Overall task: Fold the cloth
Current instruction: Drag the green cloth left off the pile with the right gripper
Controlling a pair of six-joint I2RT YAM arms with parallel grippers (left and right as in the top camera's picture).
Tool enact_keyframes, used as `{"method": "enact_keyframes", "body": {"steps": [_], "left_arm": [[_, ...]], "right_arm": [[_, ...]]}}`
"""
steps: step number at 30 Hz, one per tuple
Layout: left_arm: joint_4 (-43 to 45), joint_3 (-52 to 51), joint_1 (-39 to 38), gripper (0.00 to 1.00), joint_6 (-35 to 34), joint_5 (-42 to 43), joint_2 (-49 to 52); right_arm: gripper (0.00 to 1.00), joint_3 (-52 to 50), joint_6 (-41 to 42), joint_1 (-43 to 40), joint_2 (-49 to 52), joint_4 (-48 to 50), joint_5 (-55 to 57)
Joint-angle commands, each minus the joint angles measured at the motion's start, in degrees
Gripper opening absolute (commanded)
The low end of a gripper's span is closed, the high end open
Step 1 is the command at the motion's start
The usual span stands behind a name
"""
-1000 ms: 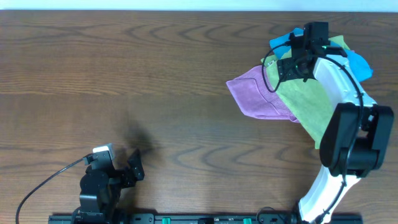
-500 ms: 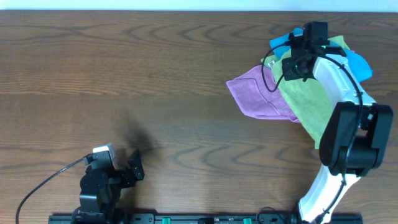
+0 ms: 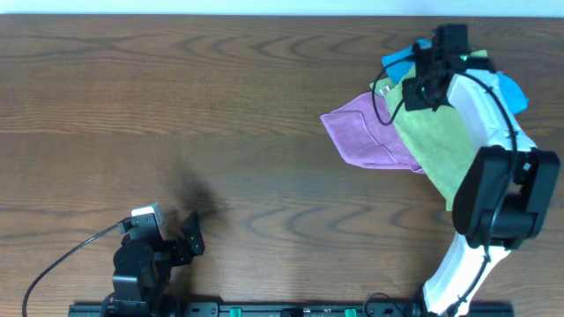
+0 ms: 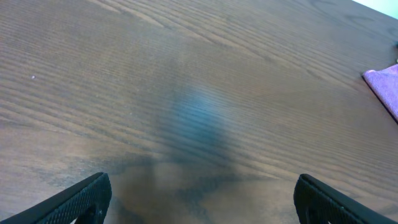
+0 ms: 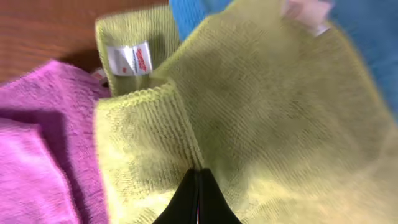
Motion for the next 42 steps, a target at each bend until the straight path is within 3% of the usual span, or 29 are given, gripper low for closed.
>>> {"method": "enact_keyframes", "body": {"steps": [1, 12, 18, 24, 28, 29, 30, 31, 35, 42], "left_arm": [[0.0, 1.5, -0.2, 0.95, -0.4, 0.2, -0.4], [0.0, 1.5, -0.2, 0.95, -0.4, 0.2, -0.4], [0.0, 1.5, -0.2, 0.95, -0.4, 0.2, -0.4], [0.0, 1.5, -0.2, 0.95, -0.4, 0.2, -0.4], [-1.1, 1.5, -0.2, 0.95, -0.4, 0.2, -0.4], [-1.9, 1.5, -0.2, 0.95, -0.4, 0.2, -0.4], [-2.5, 1.5, -0.2, 0.95, -0.4, 0.2, -0.4], [-3.0, 1.5, -0.2, 0.95, -0.4, 0.2, -0.4], [-3.0, 1.5, -0.2, 0.95, -0.4, 0.2, -0.4], [-3.0, 1.5, -0.2, 0.95, -0.4, 0.2, -0.4]], "right_arm": [[0.01, 4.9, 1.1, 0.1, -1.5, -2.1, -0.3], [0.01, 7.2, 2.7, 1.9, -4.5, -7.7, -5.9], [0.01, 17.4, 4.0, 9.3, -11.7, -12.5, -13.4], [0.01, 28.5, 4.4, 19.2, -12.7, -7.9, -0.2], [0.01, 28.2, 3.7, 22.3, -12.2, -13.6, 2.1], [0.22, 27.3, 3.7, 22.8, -12.0, -16.2, 2.2], [0.84, 26.6, 3.7, 23.1, -11.8, -18.5, 2.7], [0.99, 26.0, 3.8, 23.2, -11.5, -20.3, 3.2], [0.99, 22.9, 8.7, 22.8, -11.2, -24.5, 3.6], [0.99, 22.6, 9.6, 24.1, -11.2, -26.9, 3.4]]}}
